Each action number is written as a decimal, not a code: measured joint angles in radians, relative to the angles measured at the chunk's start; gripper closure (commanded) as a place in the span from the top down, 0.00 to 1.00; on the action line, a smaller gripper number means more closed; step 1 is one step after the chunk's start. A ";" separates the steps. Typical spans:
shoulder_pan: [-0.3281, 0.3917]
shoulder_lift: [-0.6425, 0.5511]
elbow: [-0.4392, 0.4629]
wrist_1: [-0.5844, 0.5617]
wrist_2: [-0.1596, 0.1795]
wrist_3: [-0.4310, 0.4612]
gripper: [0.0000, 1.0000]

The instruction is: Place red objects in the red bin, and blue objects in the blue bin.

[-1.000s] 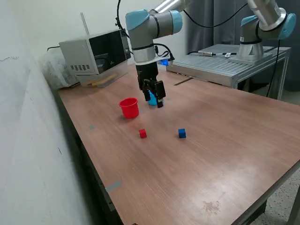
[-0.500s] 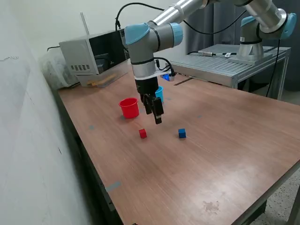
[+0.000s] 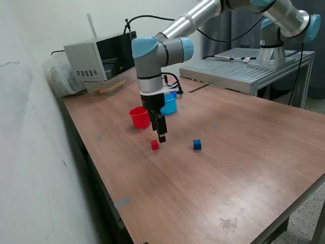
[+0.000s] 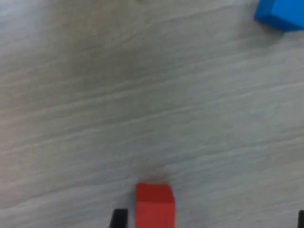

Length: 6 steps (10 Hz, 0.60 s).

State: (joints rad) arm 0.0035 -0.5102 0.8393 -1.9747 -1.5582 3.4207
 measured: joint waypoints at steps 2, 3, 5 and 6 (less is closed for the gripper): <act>-0.012 0.013 0.003 -0.034 -0.006 0.004 1.00; -0.016 0.017 0.007 -0.050 -0.009 0.005 1.00; -0.022 0.026 0.015 -0.082 -0.012 0.005 1.00; -0.025 0.030 0.020 -0.096 -0.012 0.004 1.00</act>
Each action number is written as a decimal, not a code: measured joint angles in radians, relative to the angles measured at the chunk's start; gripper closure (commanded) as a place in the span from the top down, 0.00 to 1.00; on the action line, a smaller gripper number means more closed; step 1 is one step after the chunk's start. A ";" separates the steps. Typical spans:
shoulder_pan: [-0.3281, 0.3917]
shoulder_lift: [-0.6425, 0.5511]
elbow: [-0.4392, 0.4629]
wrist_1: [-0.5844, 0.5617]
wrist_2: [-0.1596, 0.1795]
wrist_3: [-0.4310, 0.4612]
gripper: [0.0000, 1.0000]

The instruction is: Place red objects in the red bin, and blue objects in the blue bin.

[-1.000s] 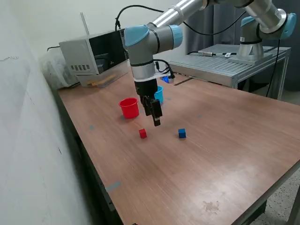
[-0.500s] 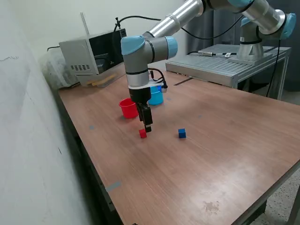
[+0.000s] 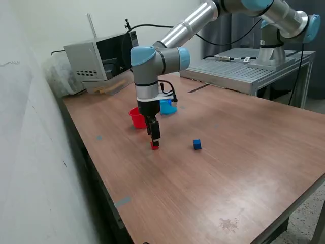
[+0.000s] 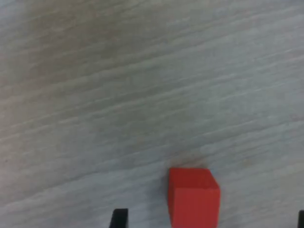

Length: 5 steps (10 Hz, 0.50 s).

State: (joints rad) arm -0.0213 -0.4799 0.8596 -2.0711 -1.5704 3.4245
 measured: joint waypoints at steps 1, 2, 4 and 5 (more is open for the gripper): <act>-0.002 0.004 0.006 -0.013 0.000 -0.003 1.00; -0.004 0.006 0.012 -0.023 0.001 -0.006 0.00; -0.005 0.010 0.018 -0.035 0.001 -0.019 0.00; -0.005 0.012 0.020 -0.039 0.001 -0.028 0.00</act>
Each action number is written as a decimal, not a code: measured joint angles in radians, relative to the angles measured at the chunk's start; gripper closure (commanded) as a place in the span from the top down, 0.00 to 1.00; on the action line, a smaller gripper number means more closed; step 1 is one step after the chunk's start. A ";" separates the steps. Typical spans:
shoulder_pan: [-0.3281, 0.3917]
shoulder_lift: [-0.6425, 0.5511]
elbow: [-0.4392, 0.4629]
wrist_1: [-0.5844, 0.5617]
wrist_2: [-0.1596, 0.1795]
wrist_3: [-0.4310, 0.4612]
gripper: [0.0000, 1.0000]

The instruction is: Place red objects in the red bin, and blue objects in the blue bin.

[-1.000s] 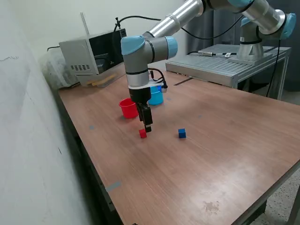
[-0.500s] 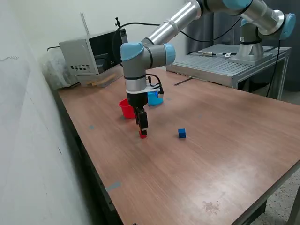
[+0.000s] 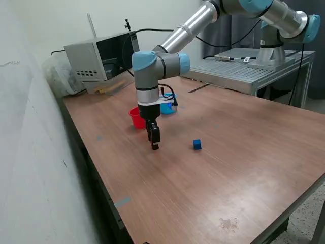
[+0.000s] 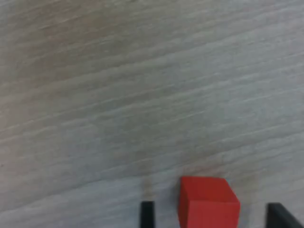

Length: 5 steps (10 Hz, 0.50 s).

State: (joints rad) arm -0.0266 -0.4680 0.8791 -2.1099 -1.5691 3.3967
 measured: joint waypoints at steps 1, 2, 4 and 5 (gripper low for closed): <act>0.000 0.001 0.001 -0.002 0.000 -0.010 0.00; 0.000 0.003 0.001 -0.003 0.000 -0.021 0.00; 0.000 0.003 0.000 -0.004 -0.002 -0.045 0.00; 0.000 0.004 0.000 -0.003 -0.008 -0.058 0.00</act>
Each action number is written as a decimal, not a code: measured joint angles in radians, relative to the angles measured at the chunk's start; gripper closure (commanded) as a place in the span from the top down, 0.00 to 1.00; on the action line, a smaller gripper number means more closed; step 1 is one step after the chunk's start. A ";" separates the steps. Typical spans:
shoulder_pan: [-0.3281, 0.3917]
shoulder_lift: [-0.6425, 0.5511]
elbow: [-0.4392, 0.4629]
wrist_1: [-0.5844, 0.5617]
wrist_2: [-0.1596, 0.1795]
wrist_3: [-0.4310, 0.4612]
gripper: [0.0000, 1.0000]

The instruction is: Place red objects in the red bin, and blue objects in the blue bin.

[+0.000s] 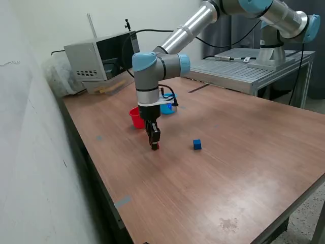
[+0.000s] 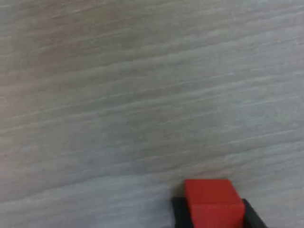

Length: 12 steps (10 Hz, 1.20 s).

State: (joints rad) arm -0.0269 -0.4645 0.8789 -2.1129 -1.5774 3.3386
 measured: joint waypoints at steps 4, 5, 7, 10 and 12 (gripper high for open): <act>0.003 -0.060 0.012 0.017 -0.040 -0.064 0.00; 0.001 -0.096 0.028 0.027 -0.050 -0.086 0.00; -0.018 -0.164 0.068 0.064 -0.088 -0.135 0.00; -0.076 -0.252 0.158 0.101 -0.132 -0.204 0.00; -0.118 -0.287 0.207 0.107 -0.146 -0.237 0.00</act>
State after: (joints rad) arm -0.1449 -0.7515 1.0857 -2.0063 -1.7234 3.1012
